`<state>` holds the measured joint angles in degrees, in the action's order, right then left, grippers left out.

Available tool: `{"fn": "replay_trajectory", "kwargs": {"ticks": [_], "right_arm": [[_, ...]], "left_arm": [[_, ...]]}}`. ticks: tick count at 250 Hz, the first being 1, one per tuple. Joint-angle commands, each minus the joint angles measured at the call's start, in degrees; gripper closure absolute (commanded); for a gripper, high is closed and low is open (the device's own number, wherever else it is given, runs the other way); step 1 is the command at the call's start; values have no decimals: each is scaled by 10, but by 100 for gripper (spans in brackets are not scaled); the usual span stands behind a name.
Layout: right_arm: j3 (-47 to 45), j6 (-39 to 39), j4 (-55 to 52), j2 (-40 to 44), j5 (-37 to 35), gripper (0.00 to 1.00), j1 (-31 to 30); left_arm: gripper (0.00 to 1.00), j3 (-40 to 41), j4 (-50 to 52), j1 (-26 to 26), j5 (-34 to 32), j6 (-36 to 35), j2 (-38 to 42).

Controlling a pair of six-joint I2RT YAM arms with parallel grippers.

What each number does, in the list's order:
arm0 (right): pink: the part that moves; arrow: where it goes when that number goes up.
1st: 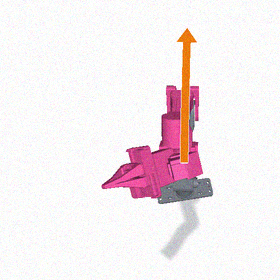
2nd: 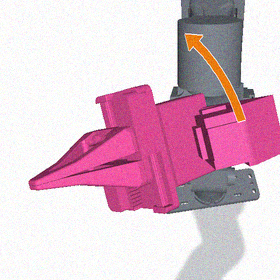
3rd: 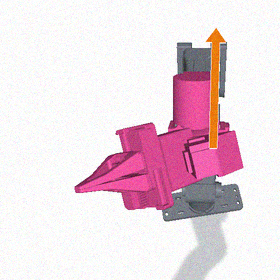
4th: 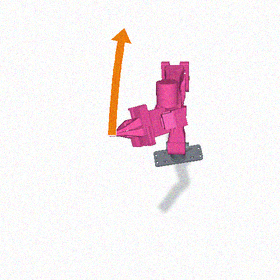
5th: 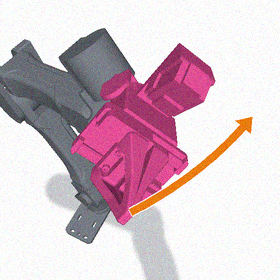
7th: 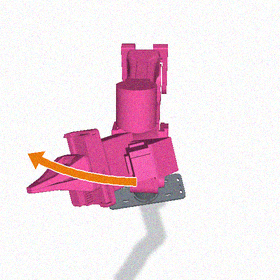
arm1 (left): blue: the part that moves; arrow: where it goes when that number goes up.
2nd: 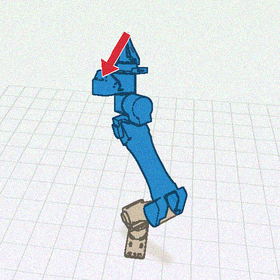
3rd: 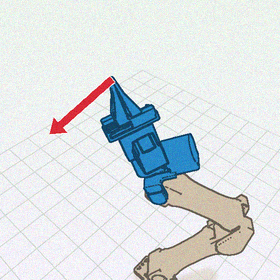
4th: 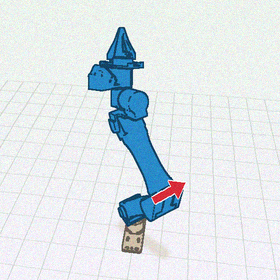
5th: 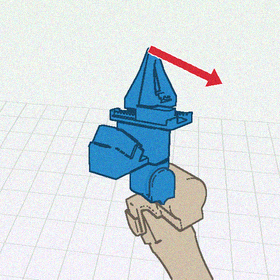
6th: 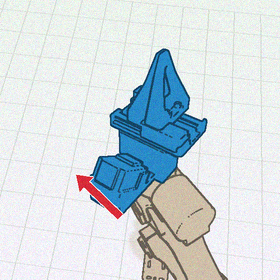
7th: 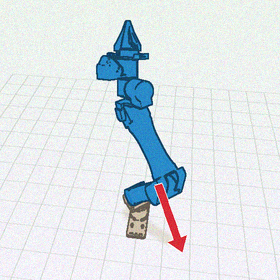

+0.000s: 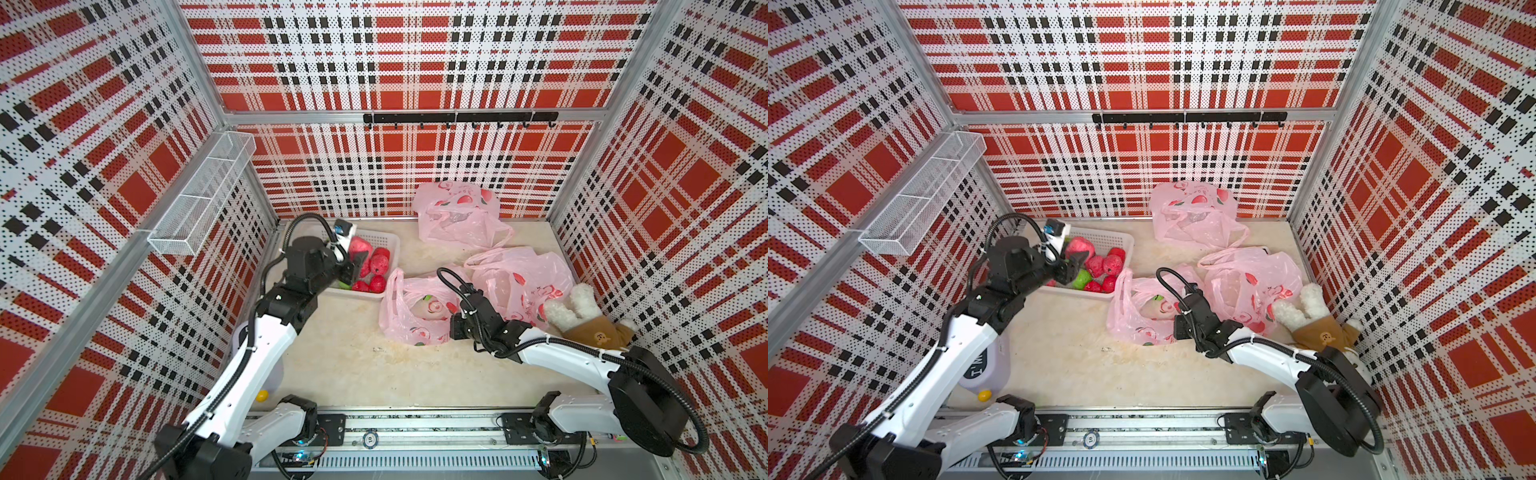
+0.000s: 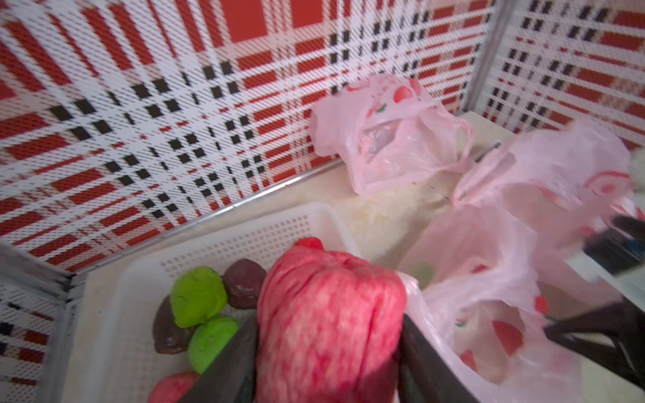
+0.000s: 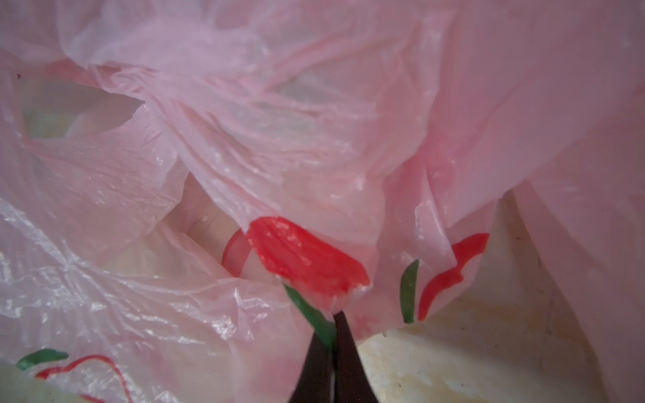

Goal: Untie the knot of a plastic bag & take out the apple
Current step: Place the apple in the basket.

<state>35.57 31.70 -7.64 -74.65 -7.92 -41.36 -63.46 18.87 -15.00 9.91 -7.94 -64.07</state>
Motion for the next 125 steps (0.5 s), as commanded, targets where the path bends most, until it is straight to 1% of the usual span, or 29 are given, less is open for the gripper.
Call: {"fn": "replay_trajectory", "kwargs": {"ticks": [1, 19, 68, 125], "right_arm": [[17, -6, 3, 14, 4, 100, 2], [16, -5, 2, 16, 3, 100, 2], [3, 3, 1, 29, -3, 100, 2], [7, -6, -14, 27, 15, 100, 3]], "left_arm": [[45, -57, -5, 38, 35, 23, -72], [45, -88, -5, 38, -9, 34, -131], [45, -133, -48, 29, -65, 55, -266], [45, -217, -41, 26, -90, 55, -416]]}}
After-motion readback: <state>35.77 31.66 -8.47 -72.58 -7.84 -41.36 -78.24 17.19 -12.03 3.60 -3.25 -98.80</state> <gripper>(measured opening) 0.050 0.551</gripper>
